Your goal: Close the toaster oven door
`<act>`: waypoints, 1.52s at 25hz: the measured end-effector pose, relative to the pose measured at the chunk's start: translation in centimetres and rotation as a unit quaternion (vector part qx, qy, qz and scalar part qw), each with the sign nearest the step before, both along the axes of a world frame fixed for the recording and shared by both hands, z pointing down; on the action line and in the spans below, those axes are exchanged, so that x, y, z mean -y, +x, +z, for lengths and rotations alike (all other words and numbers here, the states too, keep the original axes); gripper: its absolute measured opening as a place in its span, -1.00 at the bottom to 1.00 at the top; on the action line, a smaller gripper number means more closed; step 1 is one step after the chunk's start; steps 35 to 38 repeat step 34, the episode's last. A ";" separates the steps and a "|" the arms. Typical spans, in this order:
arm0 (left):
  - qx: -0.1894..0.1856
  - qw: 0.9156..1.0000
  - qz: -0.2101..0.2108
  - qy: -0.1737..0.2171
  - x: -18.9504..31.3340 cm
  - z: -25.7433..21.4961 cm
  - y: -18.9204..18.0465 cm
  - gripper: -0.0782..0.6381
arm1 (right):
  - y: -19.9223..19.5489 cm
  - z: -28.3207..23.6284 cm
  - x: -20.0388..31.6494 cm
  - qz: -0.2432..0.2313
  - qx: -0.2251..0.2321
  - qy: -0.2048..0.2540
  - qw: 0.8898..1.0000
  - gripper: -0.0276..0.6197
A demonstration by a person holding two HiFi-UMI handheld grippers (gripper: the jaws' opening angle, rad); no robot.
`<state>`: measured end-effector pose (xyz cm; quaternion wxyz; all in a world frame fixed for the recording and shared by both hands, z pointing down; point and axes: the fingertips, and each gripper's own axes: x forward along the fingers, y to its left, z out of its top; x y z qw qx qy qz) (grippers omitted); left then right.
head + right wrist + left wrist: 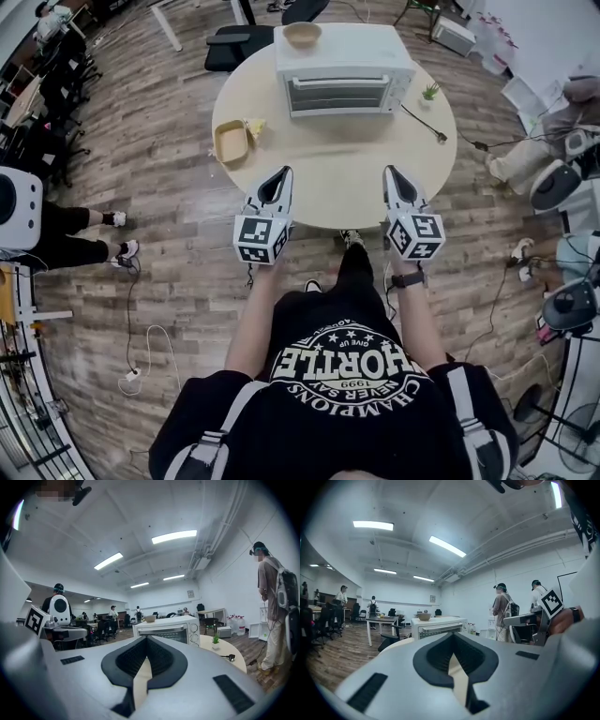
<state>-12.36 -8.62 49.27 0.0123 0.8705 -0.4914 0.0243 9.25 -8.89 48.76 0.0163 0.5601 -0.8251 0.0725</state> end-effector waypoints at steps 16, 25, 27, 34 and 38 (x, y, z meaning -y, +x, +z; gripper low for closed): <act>0.009 1.000 0.010 -0.001 -0.6 -0.1 0.7 -0.73 | -0.7 -0.2 -0.6 -0.013 -0.012 -0.004 1.000 -0.86; 0.010 0.999 0.028 -0.041 -0.5 3.7 1.9 -0.73 | 0.4 3.3 -1.4 -0.024 -0.025 -0.057 0.998 -0.86; 0.008 0.998 0.031 -0.057 -0.2 5.0 2.1 -0.73 | 0.8 3.7 -1.3 -0.024 -0.029 -0.064 0.997 -0.86; 0.017 0.989 0.048 -0.136 2.0 11.9 2.3 -0.73 | 1.7 5.7 0.6 -0.037 -0.053 -0.085 0.994 -0.86; 0.017 0.989 0.048 -0.136 2.0 11.9 2.3 -0.73 | 1.7 5.7 0.6 -0.037 -0.053 -0.085 0.994 -0.86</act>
